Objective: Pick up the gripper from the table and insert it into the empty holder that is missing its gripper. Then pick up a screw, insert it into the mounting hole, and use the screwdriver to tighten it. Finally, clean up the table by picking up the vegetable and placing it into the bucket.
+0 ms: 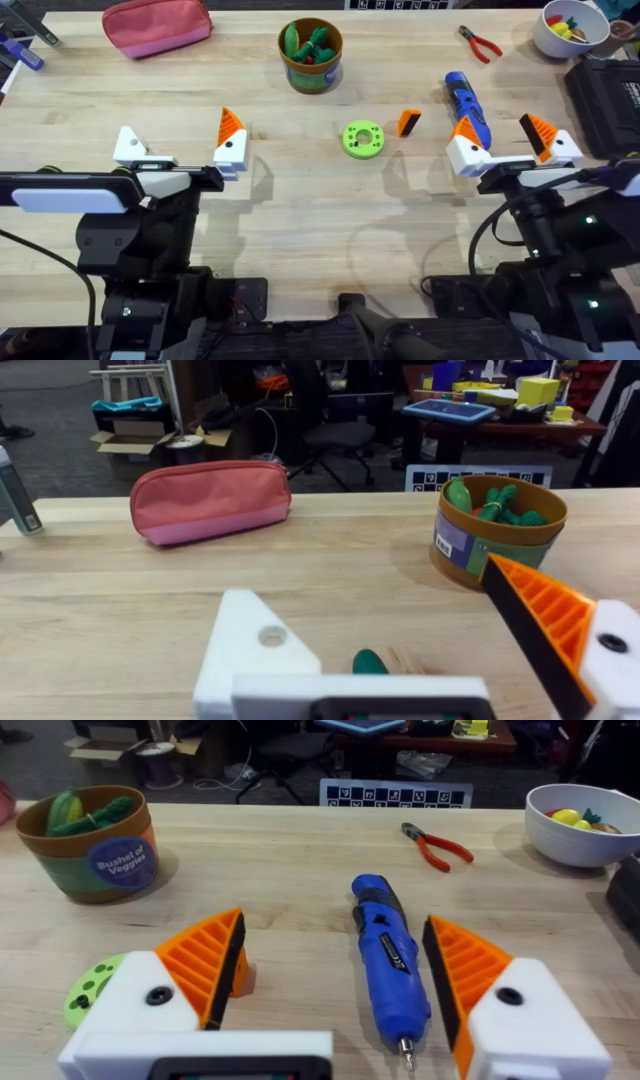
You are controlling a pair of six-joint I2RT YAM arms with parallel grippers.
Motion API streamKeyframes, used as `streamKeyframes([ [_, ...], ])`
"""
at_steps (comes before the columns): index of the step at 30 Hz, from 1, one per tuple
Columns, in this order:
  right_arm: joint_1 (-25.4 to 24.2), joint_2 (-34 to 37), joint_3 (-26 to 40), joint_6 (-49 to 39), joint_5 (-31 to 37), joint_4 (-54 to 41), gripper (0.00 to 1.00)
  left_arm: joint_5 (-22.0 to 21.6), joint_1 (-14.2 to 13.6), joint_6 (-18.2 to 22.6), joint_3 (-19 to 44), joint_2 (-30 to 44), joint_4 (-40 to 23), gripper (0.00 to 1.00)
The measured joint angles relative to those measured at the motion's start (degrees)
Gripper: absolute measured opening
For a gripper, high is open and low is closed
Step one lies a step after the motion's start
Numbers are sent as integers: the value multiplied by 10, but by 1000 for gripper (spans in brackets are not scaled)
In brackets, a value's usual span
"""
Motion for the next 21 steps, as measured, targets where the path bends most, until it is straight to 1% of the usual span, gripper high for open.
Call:
streamKeyframes([
  [6, 0, 0, 0, 0, 0, -1, 991, 0, 0, 0, 0, 0, 2, 988],
  [9, 0, 0, 0, 0, 0, 9, 992, -1, 0, 0, 0, 0, 30, 987],
  [11, -1, 1, 0, 0, 1, 42, 992, -1, 0, 0, 1, 0, 42, 986],
  [14, -1, 1, 1, -2, 5, 104, 991, -1, 0, 0, 8, 0, 23, 986],
  [15, -1, 1, 3, -3, 6, 111, 991, -1, 0, 0, 14, 0, 15, 986],
  [17, -1, 1, 15, -4, 7, 111, 992, -5, 0, 0, 40, 7, 3, 985],
  [21, -1, 12, 74, -5, 7, 70, 991, -15, 0, 0, 145, 57, -54, 985],
])
